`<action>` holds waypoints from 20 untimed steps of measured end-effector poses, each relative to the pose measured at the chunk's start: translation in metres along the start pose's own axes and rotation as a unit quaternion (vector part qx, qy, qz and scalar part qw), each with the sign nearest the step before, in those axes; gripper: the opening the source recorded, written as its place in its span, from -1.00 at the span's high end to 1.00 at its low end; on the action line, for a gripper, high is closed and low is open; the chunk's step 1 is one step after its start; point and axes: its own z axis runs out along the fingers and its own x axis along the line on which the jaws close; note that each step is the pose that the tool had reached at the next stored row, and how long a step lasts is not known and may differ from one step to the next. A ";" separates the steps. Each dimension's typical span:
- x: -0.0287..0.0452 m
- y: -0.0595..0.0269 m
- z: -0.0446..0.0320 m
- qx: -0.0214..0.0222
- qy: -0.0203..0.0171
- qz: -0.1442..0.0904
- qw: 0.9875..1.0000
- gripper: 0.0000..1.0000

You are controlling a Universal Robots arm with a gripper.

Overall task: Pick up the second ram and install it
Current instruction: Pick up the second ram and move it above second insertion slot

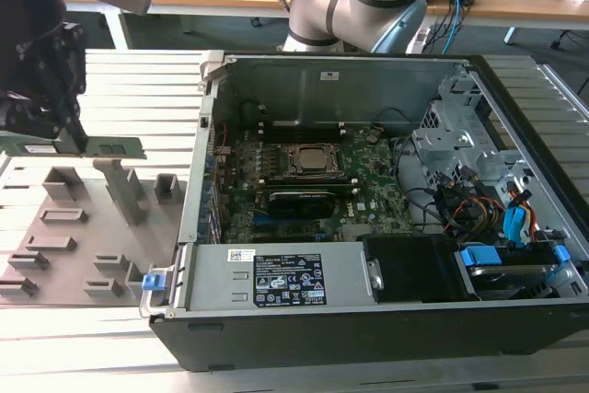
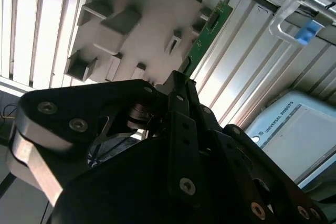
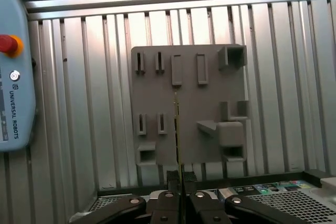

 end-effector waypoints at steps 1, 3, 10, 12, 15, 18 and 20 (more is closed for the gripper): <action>-0.0005 -0.0058 -0.0002 0.000 0.000 0.000 1.000 0.73; -0.0010 -0.0118 -0.0005 0.000 0.000 0.000 1.000 0.73; -0.0037 -0.0395 -0.0017 0.000 0.000 0.000 1.000 0.73; -0.0044 -0.0462 -0.0020 0.000 0.000 0.000 1.000 0.73; -0.0051 -0.0536 -0.0023 0.000 0.000 0.000 1.000 0.73; -0.0060 -0.0628 -0.0027 0.000 0.000 0.000 1.000 0.73; -0.0069 -0.0721 -0.0031 0.000 0.000 0.000 1.000 0.73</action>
